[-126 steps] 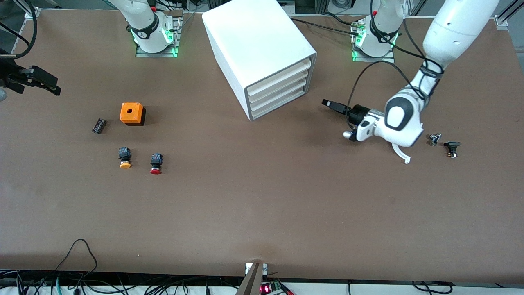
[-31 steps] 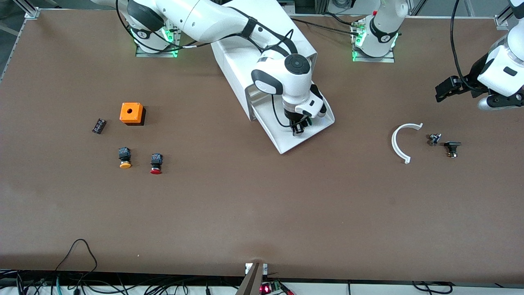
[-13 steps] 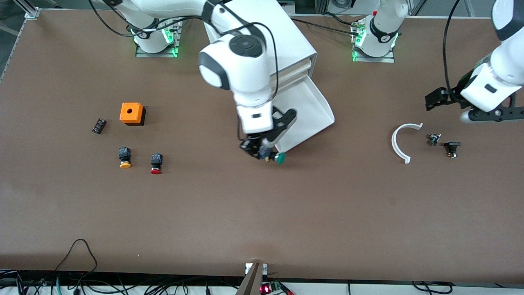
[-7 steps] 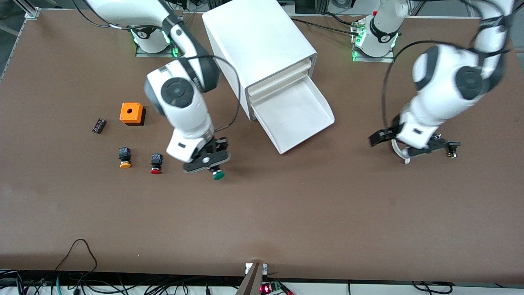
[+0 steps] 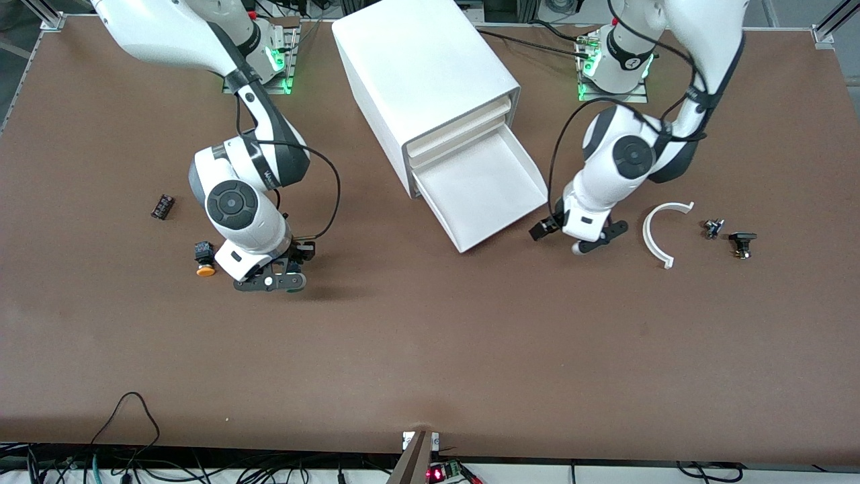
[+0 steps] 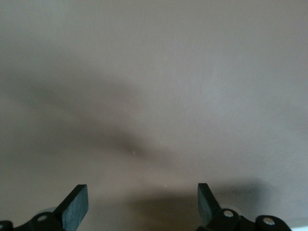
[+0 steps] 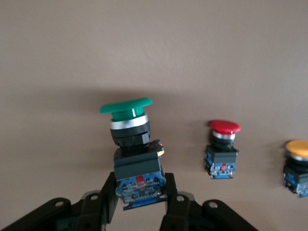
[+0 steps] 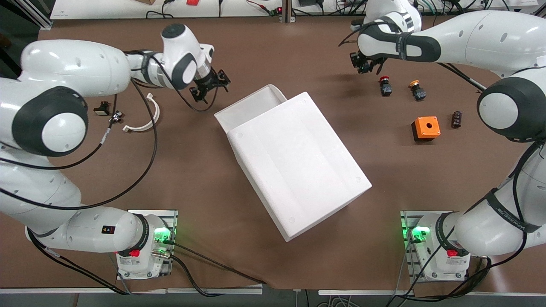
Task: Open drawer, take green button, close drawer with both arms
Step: 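Push the drawer shut with the left gripper while the right gripper places the button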
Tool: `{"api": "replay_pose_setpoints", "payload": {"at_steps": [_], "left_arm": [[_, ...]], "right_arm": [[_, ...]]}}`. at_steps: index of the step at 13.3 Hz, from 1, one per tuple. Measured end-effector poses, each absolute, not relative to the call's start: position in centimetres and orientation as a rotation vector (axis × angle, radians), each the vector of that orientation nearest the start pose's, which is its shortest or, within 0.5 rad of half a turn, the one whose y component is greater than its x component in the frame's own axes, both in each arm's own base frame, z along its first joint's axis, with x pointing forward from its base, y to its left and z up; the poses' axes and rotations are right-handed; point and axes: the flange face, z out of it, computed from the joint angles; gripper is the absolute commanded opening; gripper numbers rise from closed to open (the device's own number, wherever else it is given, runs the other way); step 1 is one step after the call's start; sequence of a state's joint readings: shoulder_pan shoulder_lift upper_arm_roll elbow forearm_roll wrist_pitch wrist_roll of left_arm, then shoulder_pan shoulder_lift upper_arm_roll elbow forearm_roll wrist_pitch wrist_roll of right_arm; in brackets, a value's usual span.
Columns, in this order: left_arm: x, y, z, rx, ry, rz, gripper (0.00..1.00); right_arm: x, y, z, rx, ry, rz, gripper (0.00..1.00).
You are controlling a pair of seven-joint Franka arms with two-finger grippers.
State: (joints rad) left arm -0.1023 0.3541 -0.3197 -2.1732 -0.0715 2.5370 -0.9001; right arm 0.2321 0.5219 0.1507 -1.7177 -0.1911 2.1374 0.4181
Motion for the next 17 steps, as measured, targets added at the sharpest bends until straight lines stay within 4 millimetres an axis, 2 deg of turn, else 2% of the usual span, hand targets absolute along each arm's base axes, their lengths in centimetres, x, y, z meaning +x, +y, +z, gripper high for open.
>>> {"api": "replay_pose_setpoints", "payload": {"at_steps": [2,6,11,12,13,14,15,17], "left_arm": [[50.8,-24.6,22.1,-3.128,-0.926,0.161,1.00],[48.4,-27.0,21.1,-3.096,-0.944,0.213,1.00],[41.0,-34.5,21.0,-3.105,-0.731,0.371,1.00],[40.0,-35.6,21.3,-3.105,-0.725,0.401,1.00],[39.2,-36.4,21.6,-3.109,-0.733,0.434,1.00],[38.7,-36.9,21.8,-3.109,-0.749,0.464,1.00],[38.2,-37.2,21.8,-3.102,-0.749,0.494,1.00],[36.8,-38.2,21.9,-3.088,-0.704,0.539,1.00]], "right_arm": [[60.3,22.7,25.9,-3.253,-0.030,0.109,0.22],[58.5,21.5,22.6,-3.227,0.026,0.040,0.22],[57.1,21.2,19.6,-3.209,0.030,0.029,0.23],[57.0,21.2,19.2,-3.208,0.030,0.035,0.27],[57.0,21.2,18.9,-3.208,0.030,0.039,0.42],[56.9,21.2,18.7,-3.208,0.032,0.042,0.67],[57.0,21.2,18.8,-3.207,0.043,0.039,1.00],[57.5,21.2,19.4,-3.198,0.144,0.012,1.00]]}}
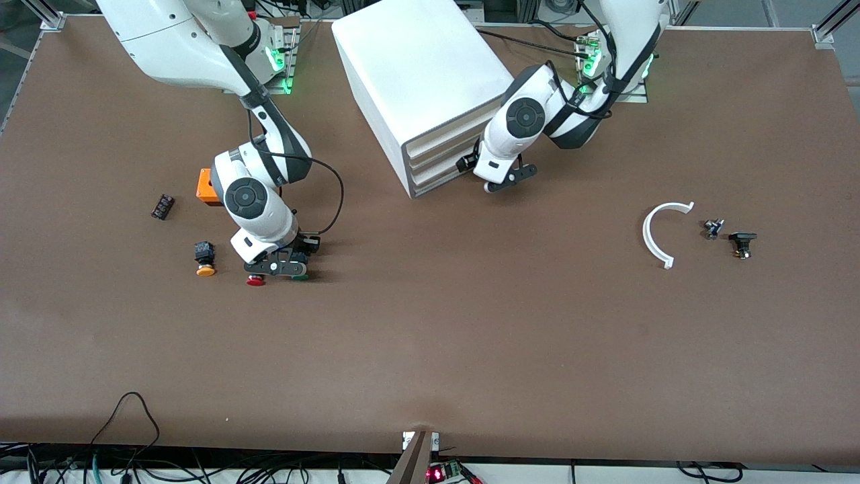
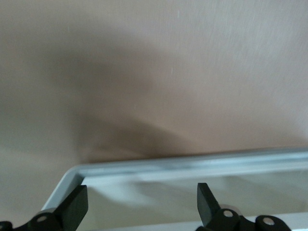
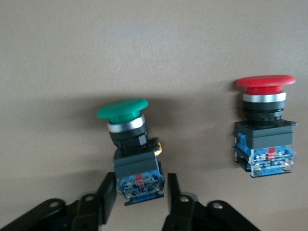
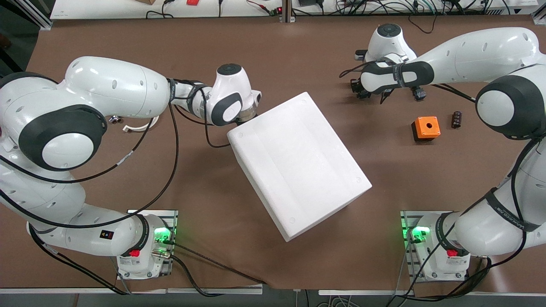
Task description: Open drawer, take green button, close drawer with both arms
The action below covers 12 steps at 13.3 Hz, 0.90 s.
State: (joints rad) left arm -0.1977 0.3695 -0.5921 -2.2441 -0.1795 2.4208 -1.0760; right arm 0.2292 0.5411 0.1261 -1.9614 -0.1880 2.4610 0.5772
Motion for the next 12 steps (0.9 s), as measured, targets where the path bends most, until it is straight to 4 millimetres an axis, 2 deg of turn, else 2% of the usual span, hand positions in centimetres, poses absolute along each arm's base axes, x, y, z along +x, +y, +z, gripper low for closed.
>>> {"api": "replay_pose_setpoints", "payload": {"at_steps": [2,4,5,6,7,8,10,11,12], "left_arm": [[36.8,-38.2,22.2,-3.090,-0.703,0.536,1.00],[36.9,-38.1,22.4,-3.090,-0.707,0.532,1.00],[37.6,-37.7,22.8,-3.098,-0.732,0.512,1.00],[39.6,-36.5,23.9,-3.119,-0.800,0.455,1.00],[42.5,-34.4,25.6,-3.145,-0.903,0.367,1.00],[45.9,-31.4,27.7,-3.160,-1.031,0.260,1.00],[52.2,-23.9,32.6,-3.179,-1.188,0.040,1.00],[54.0,-20.8,34.7,-3.203,-1.158,-0.058,1.00],[55.0,-18.4,36.4,-3.225,-1.087,-0.134,1.00]], "right_arm": [[58.5,21.1,20.9,-3.198,0.233,-0.005,1.00],[59.9,21.0,23.5,-3.218,0.264,0.013,1.00],[60.5,21.0,25.2,-3.228,0.275,0.020,1.00],[61.2,21.0,27.3,-3.237,0.287,0.023,1.00],[61.7,20.9,29.6,-3.245,0.301,0.019,1.00],[62.3,20.8,32.2,-3.249,0.317,0.006,1.00],[63.6,19.8,37.4,-3.254,0.371,-0.020,1.00],[64.3,18.9,39.9,-3.251,0.406,-0.037,1.00],[64.9,17.8,42.3,-3.249,0.448,-0.043,1.00]]}}
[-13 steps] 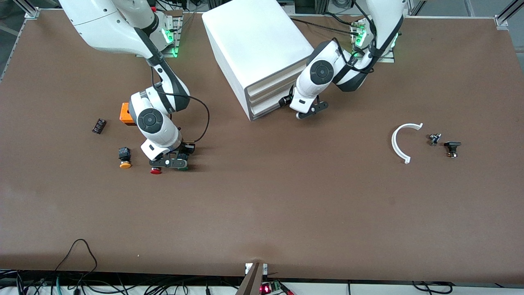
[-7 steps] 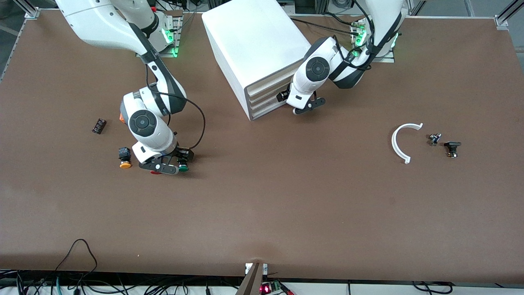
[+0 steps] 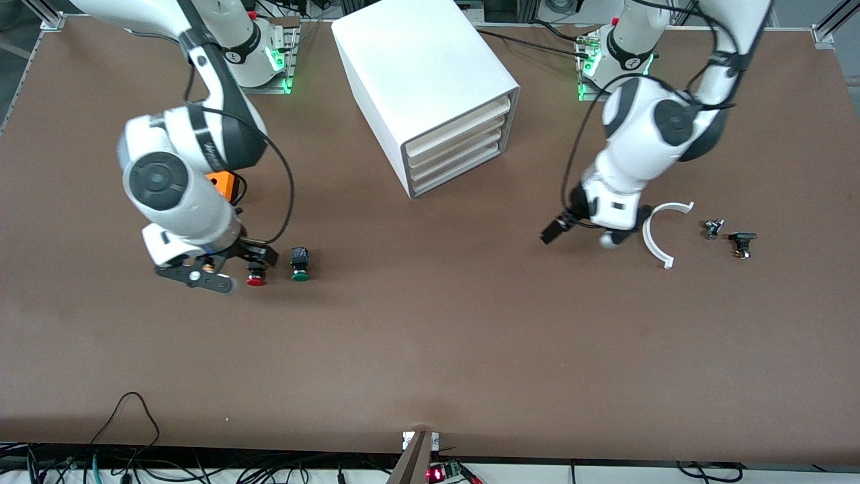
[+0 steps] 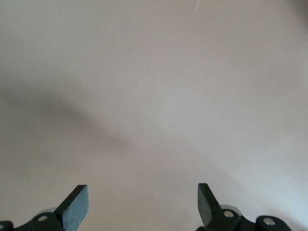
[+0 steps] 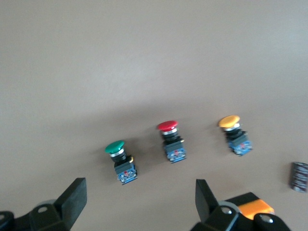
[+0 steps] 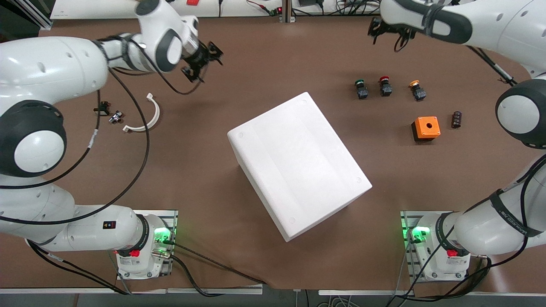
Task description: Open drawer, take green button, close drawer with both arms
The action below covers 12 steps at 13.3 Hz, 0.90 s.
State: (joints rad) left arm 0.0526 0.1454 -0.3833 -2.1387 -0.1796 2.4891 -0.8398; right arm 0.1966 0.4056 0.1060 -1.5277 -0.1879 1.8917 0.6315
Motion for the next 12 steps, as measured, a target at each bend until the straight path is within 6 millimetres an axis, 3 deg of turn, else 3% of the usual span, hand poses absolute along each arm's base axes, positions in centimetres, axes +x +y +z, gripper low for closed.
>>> {"api": "replay_pose_setpoints", "payload": {"at_steps": [2,4,8,10,12], "left_arm": [[55.9,-13.8,39.7,-3.258,-0.841,-0.190,1.00],[56.5,-8.7,44.4,-3.274,-0.598,-0.121,1.00],[55.7,1.5,54.6,-3.291,-0.207,0.004,1.00],[54.5,3.5,58.4,-3.204,-0.084,0.033,1.00],[54.1,2.6,59.7,-3.162,-0.027,0.051,1.00]], "right_arm": [[65.7,15.2,46.6,-3.250,0.489,-0.042,1.00],[65.7,12.8,50.2,-3.250,0.454,-0.076,1.00],[62.6,7.2,57.2,-3.282,0.369,-0.043,1.00],[61.1,4.0,60.1,-3.291,0.245,-0.040,1.00],[60.4,0.6,61.5,-3.293,0.101,-0.034,1.00]]}}
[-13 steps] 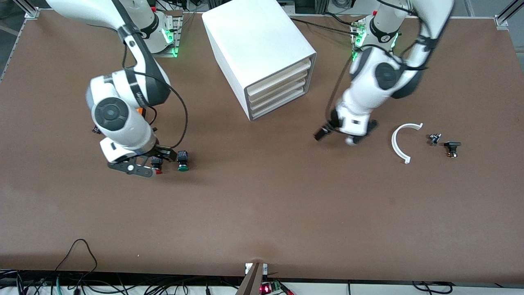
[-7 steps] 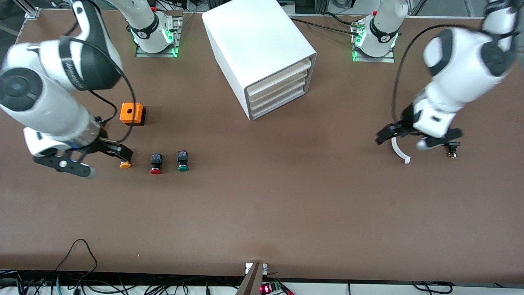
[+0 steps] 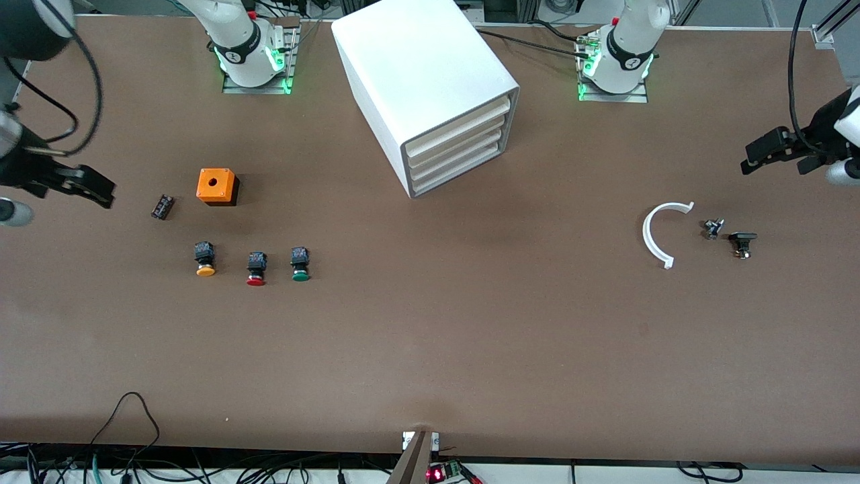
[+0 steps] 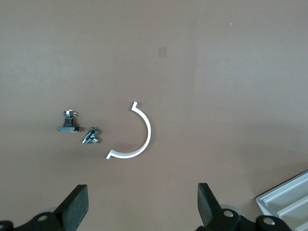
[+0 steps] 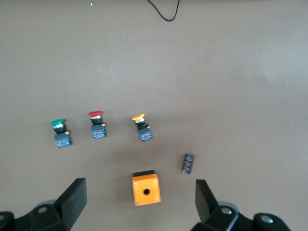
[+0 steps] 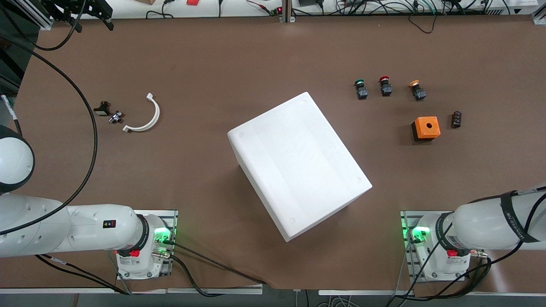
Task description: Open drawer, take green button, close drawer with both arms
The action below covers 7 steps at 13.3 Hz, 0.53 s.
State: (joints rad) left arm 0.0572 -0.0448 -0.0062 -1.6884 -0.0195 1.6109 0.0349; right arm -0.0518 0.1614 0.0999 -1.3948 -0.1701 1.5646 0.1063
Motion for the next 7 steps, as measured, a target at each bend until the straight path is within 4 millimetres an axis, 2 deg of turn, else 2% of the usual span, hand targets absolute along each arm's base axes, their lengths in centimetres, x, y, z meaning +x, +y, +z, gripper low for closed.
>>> {"api": "replay_pose_setpoints", "payload": {"at_steps": [2,4,5,7], "left_arm": [[54.2,1.1,59.4,-3.155,0.017,0.071,1.00],[54.3,0.7,58.9,-3.154,0.030,0.094,1.00],[54.3,0.7,58.8,-3.154,0.029,0.102,1.00],[54.2,0.7,58.7,-3.153,0.029,0.123,1.00]], "right_arm": [[59.7,-2.9,61.4,-3.266,0.058,0.048,1.00],[58.7,-5.3,61.0,-3.195,0.101,0.141,1.00],[58.3,-5.9,61.0,-3.181,0.116,0.152,1.00],[57.8,-5.8,61.4,-3.178,0.114,0.148,1.00]]}}
